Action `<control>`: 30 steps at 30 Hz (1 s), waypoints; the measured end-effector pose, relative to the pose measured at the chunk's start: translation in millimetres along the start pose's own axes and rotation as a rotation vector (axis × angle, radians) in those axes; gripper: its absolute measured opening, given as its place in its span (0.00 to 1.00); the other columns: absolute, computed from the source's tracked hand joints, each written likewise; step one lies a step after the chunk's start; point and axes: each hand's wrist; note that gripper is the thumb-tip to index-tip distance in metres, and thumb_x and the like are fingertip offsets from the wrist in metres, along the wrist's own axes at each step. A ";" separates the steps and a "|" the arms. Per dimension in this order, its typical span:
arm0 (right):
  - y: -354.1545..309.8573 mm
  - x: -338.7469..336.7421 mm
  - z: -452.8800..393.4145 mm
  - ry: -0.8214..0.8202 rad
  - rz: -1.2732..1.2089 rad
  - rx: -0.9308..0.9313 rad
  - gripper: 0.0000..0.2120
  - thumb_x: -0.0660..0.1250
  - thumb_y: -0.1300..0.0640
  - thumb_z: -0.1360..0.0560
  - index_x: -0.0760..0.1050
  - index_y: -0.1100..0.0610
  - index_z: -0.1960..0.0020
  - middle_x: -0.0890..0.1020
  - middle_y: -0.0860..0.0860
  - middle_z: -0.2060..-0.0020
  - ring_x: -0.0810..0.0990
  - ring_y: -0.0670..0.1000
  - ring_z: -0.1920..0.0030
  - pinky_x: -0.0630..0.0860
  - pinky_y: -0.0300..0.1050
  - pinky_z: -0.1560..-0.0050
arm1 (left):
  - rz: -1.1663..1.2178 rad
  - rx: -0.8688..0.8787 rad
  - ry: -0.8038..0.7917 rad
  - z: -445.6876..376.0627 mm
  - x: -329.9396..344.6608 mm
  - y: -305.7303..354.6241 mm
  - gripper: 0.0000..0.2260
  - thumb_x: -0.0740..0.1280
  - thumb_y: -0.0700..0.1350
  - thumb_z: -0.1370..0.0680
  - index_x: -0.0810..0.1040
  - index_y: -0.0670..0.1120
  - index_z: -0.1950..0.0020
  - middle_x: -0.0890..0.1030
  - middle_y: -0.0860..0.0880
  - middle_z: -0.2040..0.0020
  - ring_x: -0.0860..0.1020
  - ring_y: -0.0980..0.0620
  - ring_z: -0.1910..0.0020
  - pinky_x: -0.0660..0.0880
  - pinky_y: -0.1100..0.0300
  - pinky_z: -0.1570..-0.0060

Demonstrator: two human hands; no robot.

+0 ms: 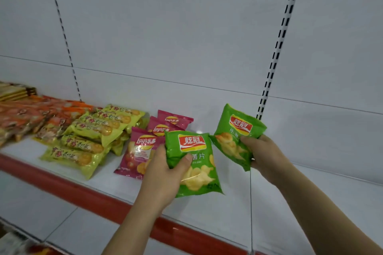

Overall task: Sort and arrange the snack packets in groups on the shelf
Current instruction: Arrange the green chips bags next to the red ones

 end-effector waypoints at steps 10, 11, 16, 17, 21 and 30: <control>43.3 45.0 -54.7 0.159 0.610 -0.113 0.09 0.70 0.49 0.24 0.77 0.54 0.51 0.83 0.50 0.57 0.81 0.55 0.52 0.75 0.46 0.55 | 0.104 -0.046 -0.087 -36.5 -18.4 -8.2 0.13 0.74 0.52 0.24 0.78 0.59 0.40 0.86 0.63 0.48 0.85 0.60 0.49 0.82 0.49 0.45; 43.1 47.3 -55.2 0.205 0.684 -0.125 0.11 0.69 0.48 0.24 0.76 0.56 0.50 0.82 0.51 0.56 0.80 0.56 0.52 0.72 0.46 0.56 | 0.120 -0.039 -0.100 -40.3 -20.0 -9.2 0.13 0.74 0.52 0.23 0.78 0.59 0.40 0.86 0.63 0.48 0.85 0.60 0.50 0.82 0.50 0.46; 51.4 60.9 -52.1 0.360 0.879 -0.117 0.18 0.66 0.41 0.23 0.73 0.57 0.49 0.82 0.56 0.53 0.79 0.60 0.50 0.74 0.49 0.55 | 0.134 -0.018 -0.205 -57.0 -31.2 -9.5 0.14 0.73 0.52 0.23 0.77 0.60 0.39 0.86 0.63 0.48 0.85 0.61 0.49 0.81 0.55 0.48; 50.9 63.0 -50.2 0.382 0.897 -0.102 0.20 0.66 0.40 0.24 0.73 0.57 0.47 0.82 0.56 0.51 0.79 0.60 0.49 0.75 0.50 0.53 | 0.123 -0.012 -0.234 -59.1 -33.6 -9.6 0.14 0.73 0.53 0.23 0.77 0.60 0.39 0.86 0.64 0.48 0.84 0.62 0.49 0.81 0.55 0.48; 30.4 61.2 -26.4 0.526 0.735 -0.091 0.25 0.65 0.38 0.24 0.75 0.57 0.38 0.80 0.54 0.44 0.79 0.55 0.45 0.74 0.49 0.46 | 0.089 0.027 -0.288 -65.3 -39.7 -13.4 0.13 0.72 0.55 0.23 0.76 0.60 0.39 0.85 0.65 0.49 0.83 0.64 0.50 0.79 0.63 0.51; 17.2 102.4 89.3 0.212 0.264 -0.177 0.07 0.73 0.51 0.25 0.80 0.49 0.48 0.87 0.47 0.57 0.86 0.48 0.57 0.84 0.52 0.54 | 0.035 0.096 -0.463 -59.3 -22.6 -13.0 0.19 0.72 0.55 0.22 0.71 0.61 0.33 0.82 0.63 0.45 0.80 0.70 0.51 0.78 0.71 0.56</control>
Point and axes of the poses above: each hand's wrist, its own z-axis away from the middle knuckle, its own x-axis out of the palm, y = z × x
